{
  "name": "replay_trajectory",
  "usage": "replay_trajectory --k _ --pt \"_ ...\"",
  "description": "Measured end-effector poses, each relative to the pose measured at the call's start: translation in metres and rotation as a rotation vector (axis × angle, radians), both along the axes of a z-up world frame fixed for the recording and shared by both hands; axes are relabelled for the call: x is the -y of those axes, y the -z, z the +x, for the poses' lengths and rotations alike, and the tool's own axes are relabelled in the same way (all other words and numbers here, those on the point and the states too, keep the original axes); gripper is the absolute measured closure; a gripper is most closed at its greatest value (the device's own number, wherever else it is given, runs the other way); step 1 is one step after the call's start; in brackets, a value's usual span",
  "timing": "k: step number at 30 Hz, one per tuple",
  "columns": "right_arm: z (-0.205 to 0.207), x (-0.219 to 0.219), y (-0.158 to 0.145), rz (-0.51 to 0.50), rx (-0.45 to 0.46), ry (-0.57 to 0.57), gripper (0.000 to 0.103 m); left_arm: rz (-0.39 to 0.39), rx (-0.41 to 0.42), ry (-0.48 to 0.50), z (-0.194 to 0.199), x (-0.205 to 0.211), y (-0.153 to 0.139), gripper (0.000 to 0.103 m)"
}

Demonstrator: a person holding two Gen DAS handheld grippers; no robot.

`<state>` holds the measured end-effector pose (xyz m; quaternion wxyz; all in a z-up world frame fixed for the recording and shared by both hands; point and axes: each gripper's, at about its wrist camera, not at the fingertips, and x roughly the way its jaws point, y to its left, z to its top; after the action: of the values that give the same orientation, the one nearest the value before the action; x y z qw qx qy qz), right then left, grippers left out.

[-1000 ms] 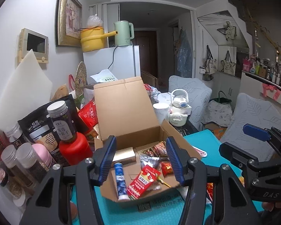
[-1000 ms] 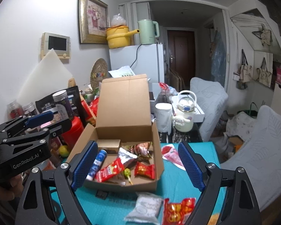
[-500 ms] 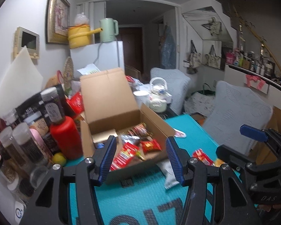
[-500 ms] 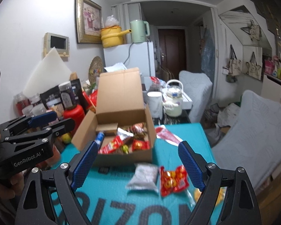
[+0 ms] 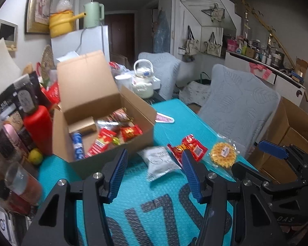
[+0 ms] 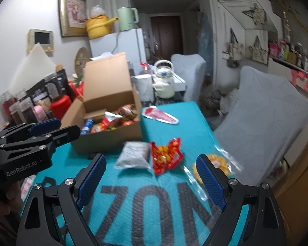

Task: Organize snacks
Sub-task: 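Withdraw both tools from the box and move over the white bag and red chip bag, then grasp the white printed bag with the left tool while the right tool grasps the red chip bag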

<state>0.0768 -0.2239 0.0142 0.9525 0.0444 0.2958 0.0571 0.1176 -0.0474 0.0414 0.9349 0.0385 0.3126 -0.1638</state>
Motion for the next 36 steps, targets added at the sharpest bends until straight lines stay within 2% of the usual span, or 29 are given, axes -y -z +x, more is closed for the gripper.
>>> replay_trajectory --k 7,23,30,36 --pt "0.007 0.020 0.027 -0.015 -0.049 0.069 0.013 -0.018 -0.054 -0.001 0.015 0.016 0.023 0.049" --pt "0.063 0.051 0.078 0.035 -0.165 0.035 0.013 0.035 -0.233 -0.004 0.080 0.053 0.083 0.049" --pt "0.088 0.052 0.088 0.027 -0.198 0.006 0.013 0.065 -0.318 -0.028 0.113 0.061 0.112 0.049" --pt "0.106 0.049 0.092 0.032 -0.213 -0.040 0.013 0.103 -0.311 -0.021 0.126 0.065 0.121 0.049"
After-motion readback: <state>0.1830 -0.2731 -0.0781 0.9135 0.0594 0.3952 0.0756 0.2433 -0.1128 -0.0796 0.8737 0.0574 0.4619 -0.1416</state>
